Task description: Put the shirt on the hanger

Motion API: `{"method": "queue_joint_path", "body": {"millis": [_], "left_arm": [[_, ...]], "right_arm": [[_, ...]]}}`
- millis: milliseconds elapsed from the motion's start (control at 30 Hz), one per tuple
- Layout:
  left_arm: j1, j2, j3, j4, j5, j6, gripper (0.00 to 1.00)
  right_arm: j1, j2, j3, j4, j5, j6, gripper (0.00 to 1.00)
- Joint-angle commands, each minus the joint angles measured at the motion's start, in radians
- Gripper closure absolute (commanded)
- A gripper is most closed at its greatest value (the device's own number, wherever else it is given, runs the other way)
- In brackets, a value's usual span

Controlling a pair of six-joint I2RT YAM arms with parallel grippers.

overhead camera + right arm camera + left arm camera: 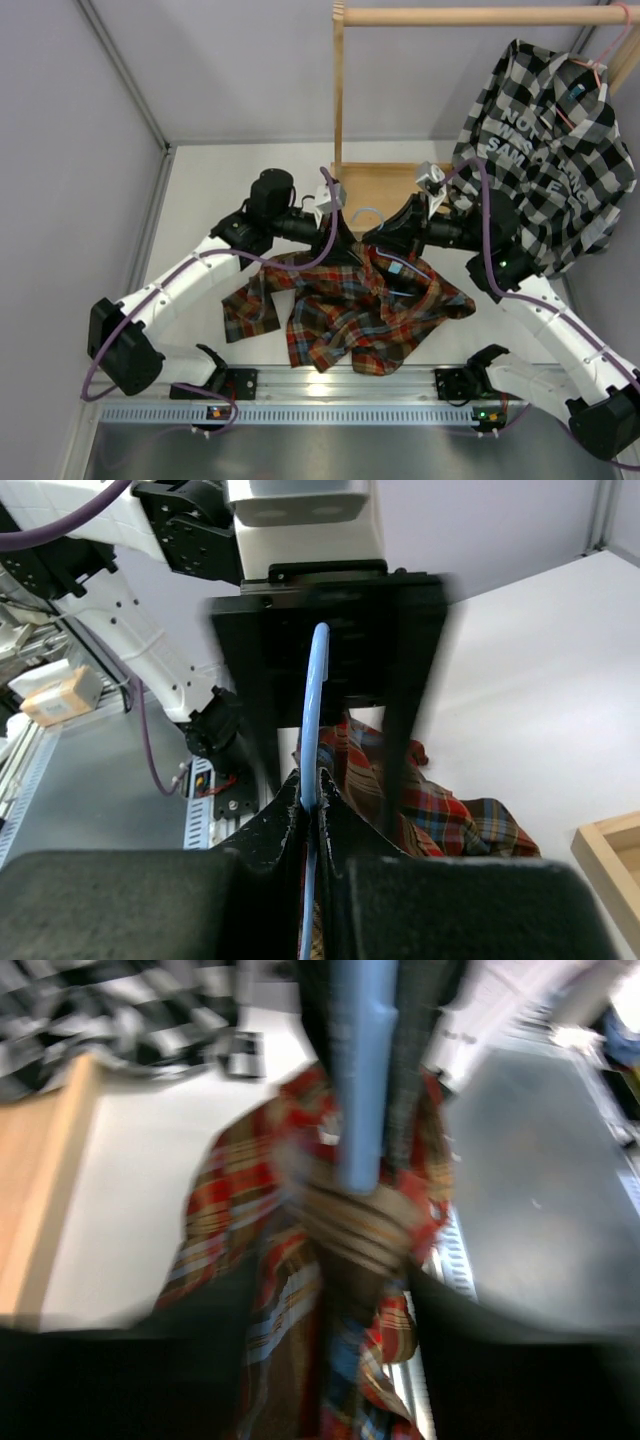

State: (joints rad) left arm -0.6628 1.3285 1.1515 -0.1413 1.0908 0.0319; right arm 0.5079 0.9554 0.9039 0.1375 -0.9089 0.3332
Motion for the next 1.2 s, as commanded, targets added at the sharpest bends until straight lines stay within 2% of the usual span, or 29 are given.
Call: {"method": "queue_joint_path", "body": {"millis": [0, 33, 67, 133, 200, 300, 333, 367, 467, 567, 600, 633, 800, 900, 1100, 1167], "left_arm": [[-0.004, -0.058, 0.053, 0.048, -0.266, -0.027, 0.15], [-0.004, -0.067, 0.050, 0.048, -0.325, -0.029, 0.06], [-0.004, -0.078, 0.047, 0.042, -0.368, -0.029, 0.02], [-0.004, -0.117, 0.040, 0.040, -0.498, -0.032, 0.02], [-0.004, -0.164, 0.028, 0.040, -0.570, -0.072, 0.02], [-0.004, -0.253, -0.007, 0.057, -0.776, -0.104, 0.02], [-0.004, -0.279, -0.019, 0.063, -0.937, -0.119, 0.02], [-0.004, -0.305, -0.036, 0.069, -1.030, -0.134, 0.02], [-0.008, -0.420, -0.130, 0.083, -1.263, -0.222, 0.02], [-0.026, -0.529, -0.289, 0.131, -1.356, -0.294, 0.02], [-0.035, -0.564, -0.323, 0.132, -1.428, -0.305, 0.02], [-0.038, -0.571, -0.378, 0.140, -1.450, -0.312, 0.02], [-0.038, -0.499, -0.457, 0.224, -1.444, -0.308, 0.02], [-0.038, -0.418, -0.460, 0.290, -1.485, -0.264, 0.02], [-0.037, -0.263, -0.417, 0.385, -1.554, -0.196, 0.02], [-0.037, -0.227, -0.400, 0.396, -1.594, -0.190, 0.07]], "right_arm": [[0.006, -0.049, 0.016, 0.027, 0.060, -0.040, 1.00], [0.006, -0.059, 0.020, 0.013, 0.077, -0.058, 1.00], [0.003, -0.079, 0.021, -0.001, 0.123, -0.068, 1.00], [0.003, -0.095, 0.033, -0.056, 0.174, -0.091, 1.00], [-0.003, -0.110, 0.046, -0.093, 0.249, -0.103, 1.00], [-0.008, -0.127, 0.081, -0.182, 0.335, -0.138, 1.00], [-0.011, -0.132, 0.105, -0.229, 0.356, -0.161, 1.00], [-0.011, -0.141, 0.118, -0.258, 0.401, -0.175, 1.00], [-0.014, -0.158, 0.182, -0.363, 0.535, -0.206, 1.00], [-0.014, -0.159, 0.233, -0.427, 0.681, -0.171, 1.00], [-0.012, -0.159, 0.242, -0.435, 0.699, -0.163, 1.00], [-0.014, -0.159, 0.253, -0.437, 0.702, -0.157, 1.00], [-0.014, -0.159, 0.280, -0.437, 0.605, -0.164, 1.00], [-0.016, -0.175, 0.294, -0.440, 0.550, -0.178, 1.00], [-0.016, -0.224, 0.311, -0.478, 0.535, -0.187, 1.00], [-0.014, -0.239, 0.314, -0.489, 0.512, -0.186, 1.00]]}}
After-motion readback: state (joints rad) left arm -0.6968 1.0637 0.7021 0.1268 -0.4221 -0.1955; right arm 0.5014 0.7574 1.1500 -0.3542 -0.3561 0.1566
